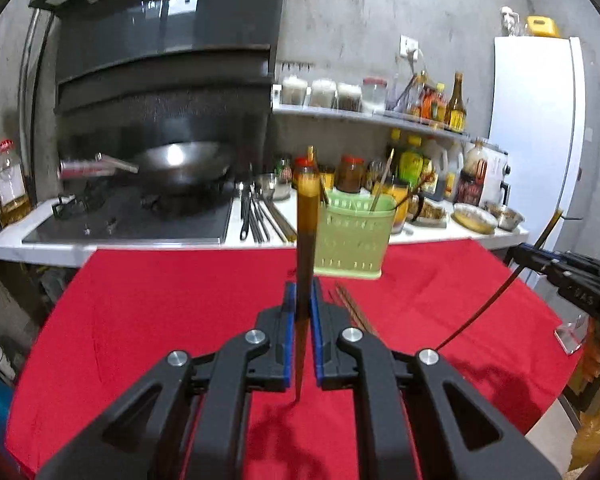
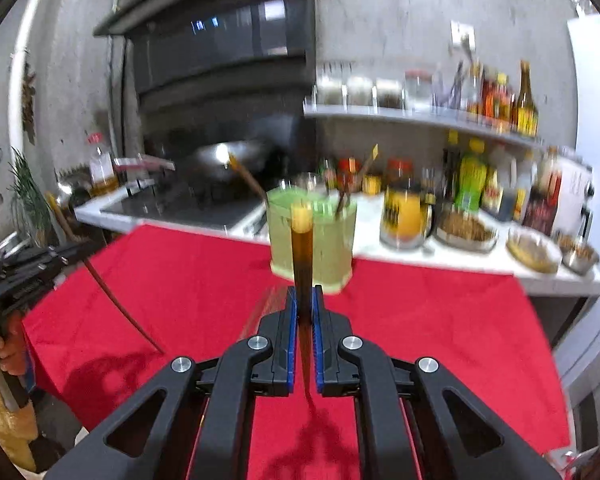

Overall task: Organize utensils
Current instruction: 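Lift the chopstick upright with the left tool while the right tool lifts its chopstick upright, then lower both chopsticks into the green holder and open both tools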

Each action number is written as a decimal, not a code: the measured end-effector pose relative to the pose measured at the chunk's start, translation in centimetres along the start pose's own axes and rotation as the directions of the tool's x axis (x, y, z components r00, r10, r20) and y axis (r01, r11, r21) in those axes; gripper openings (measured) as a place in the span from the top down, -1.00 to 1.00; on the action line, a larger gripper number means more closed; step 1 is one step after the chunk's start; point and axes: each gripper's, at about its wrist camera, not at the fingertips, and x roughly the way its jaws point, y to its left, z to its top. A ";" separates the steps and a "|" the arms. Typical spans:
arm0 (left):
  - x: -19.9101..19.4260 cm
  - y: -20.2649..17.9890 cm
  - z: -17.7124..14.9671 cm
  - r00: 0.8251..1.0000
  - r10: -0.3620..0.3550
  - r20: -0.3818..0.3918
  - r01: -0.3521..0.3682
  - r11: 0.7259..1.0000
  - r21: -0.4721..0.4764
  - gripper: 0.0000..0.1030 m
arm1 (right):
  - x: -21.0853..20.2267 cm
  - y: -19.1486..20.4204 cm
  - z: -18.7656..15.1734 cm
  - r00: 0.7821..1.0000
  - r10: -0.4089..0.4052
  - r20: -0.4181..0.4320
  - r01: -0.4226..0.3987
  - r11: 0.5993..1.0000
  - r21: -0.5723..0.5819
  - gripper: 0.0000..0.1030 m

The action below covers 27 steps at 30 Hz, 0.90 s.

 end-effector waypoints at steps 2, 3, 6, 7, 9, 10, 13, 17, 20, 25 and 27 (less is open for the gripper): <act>0.5 0.3 -0.4 1.000 0.000 -0.019 0.000 1.000 -0.011 0.87 | 1.1 -0.2 -0.8 1.000 -0.003 -0.028 0.003 1.000 0.013 0.87; 0.7 0.4 -0.6 1.000 0.000 -0.027 -0.001 1.000 -0.014 0.87 | 1.3 -0.4 -1.0 0.999 -0.002 -0.035 0.002 1.000 0.018 0.87; 1.4 0.7 -1.3 0.998 0.008 -0.060 -0.009 1.000 -0.023 0.88 | 1.6 -0.5 -1.3 0.999 -0.006 -0.038 0.007 1.000 0.025 0.87; 1.3 0.7 -1.4 0.998 0.011 -0.058 -0.013 1.000 -0.023 0.88 | 1.6 -0.5 -1.3 0.999 -0.004 -0.040 0.005 1.000 0.027 0.87; 1.0 0.8 -1.4 0.999 0.004 -0.053 -0.005 1.000 -0.026 0.88 | 1.5 -0.4 -1.3 0.999 -0.009 -0.042 0.010 1.000 0.022 0.87; 0.8 0.7 -1.3 0.999 0.004 -0.045 -0.005 1.000 -0.025 0.88 | 1.5 -0.5 -1.3 0.999 -0.010 -0.043 0.011 1.000 0.023 0.87; 0.3 0.5 -0.9 1.000 0.005 -0.012 -0.005 1.000 -0.018 0.88 | 1.3 -0.6 -1.2 0.999 -0.016 -0.036 0.016 1.000 0.021 0.87; 0.7 0.2 0.4 1.000 -0.004 0.017 0.004 1.000 -0.012 0.88 | 1.5 -1.0 -0.4 0.999 -0.025 -0.023 0.026 0.999 0.023 0.87; 1.6 -0.5 2.2 0.999 -0.019 0.047 0.019 1.000 0.010 0.88 | 1.8 -1.0 1.4 1.000 -0.021 0.011 0.021 1.000 0.009 0.87; 3.0 -2.5 7.8 0.988 -0.042 0.146 0.032 0.997 0.072 0.88 | 2.1 -0.7 6.6 0.993 -0.009 0.116 0.012 1.000 -0.026 0.87; 3.4 -3.2 10.2 0.981 -0.054 0.185 0.038 0.995 0.089 0.88 | 2.1 -0.7 9.5 0.984 -0.005 0.178 0.012 0.999 -0.035 0.87</act>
